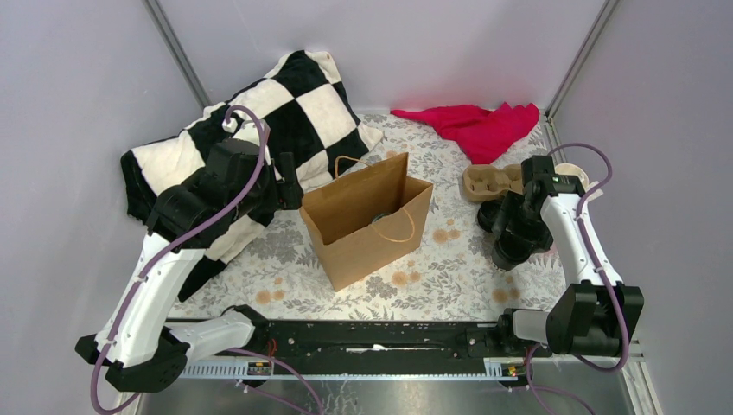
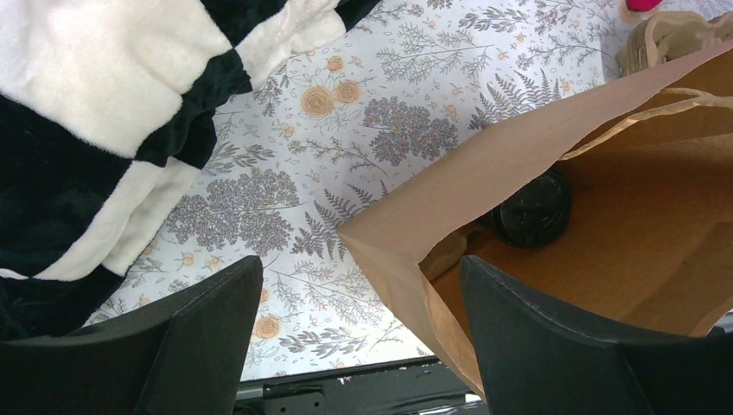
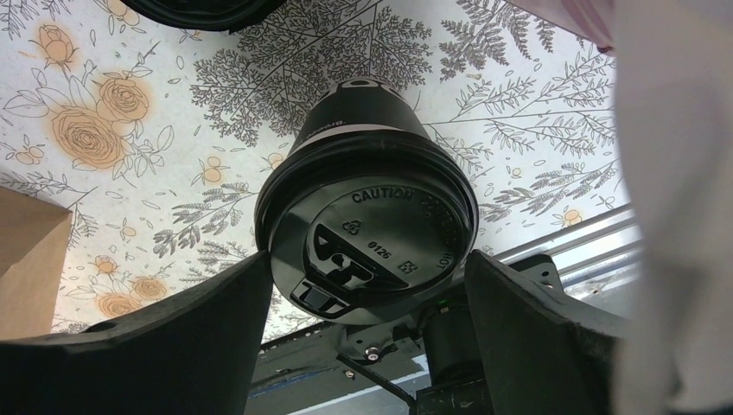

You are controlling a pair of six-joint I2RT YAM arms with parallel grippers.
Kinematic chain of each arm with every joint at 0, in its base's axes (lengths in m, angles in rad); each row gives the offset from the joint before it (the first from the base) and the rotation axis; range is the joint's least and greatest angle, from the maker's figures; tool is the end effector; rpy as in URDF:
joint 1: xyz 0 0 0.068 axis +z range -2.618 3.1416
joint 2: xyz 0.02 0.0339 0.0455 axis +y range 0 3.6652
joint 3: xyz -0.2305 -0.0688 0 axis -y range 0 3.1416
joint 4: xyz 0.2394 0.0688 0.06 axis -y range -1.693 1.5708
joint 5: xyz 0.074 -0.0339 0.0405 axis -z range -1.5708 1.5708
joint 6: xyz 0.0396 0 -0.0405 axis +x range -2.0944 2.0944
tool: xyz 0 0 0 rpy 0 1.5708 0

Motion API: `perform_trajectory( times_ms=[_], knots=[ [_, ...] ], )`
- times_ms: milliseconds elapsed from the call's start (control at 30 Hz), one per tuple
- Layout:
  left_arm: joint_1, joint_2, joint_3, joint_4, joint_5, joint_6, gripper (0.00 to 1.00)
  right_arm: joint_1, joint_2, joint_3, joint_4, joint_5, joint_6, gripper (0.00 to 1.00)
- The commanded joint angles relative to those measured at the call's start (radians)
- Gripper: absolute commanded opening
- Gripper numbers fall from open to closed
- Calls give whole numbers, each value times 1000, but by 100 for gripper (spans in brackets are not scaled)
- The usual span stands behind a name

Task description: Pack the takeout coffee

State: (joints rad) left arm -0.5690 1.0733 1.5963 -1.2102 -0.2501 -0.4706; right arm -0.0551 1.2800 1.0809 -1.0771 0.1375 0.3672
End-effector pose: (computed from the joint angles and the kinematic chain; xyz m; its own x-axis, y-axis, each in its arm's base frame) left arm 0.1521 -0.0856 0.4163 -0.6399 -0.1122 -0.7602 0.0793 0.9744 -0.2106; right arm 0.2327 -0.0183 0.2374 -0.8579 0.4035 -0.3181 0.4310 0.9022 -0.0182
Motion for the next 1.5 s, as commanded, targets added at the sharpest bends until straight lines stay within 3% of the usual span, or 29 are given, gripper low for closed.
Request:
perform_trajectory(
  times_ms=[0,1100,1267,1467],
  knots=[
    [5,-9,9,36,-3,15,88,-5,2,-15,19,13,-1,86],
    [5,-24,-4,18,-42,9,88,-5,156,-135,60,-19,49,81],
    [6,-33,-25,23,-40,-3,88,-5,147,-236,89,-74,102,84],
    [5,-20,-10,28,-38,21,88,-5,126,-152,99,-12,86,87]
  ],
)
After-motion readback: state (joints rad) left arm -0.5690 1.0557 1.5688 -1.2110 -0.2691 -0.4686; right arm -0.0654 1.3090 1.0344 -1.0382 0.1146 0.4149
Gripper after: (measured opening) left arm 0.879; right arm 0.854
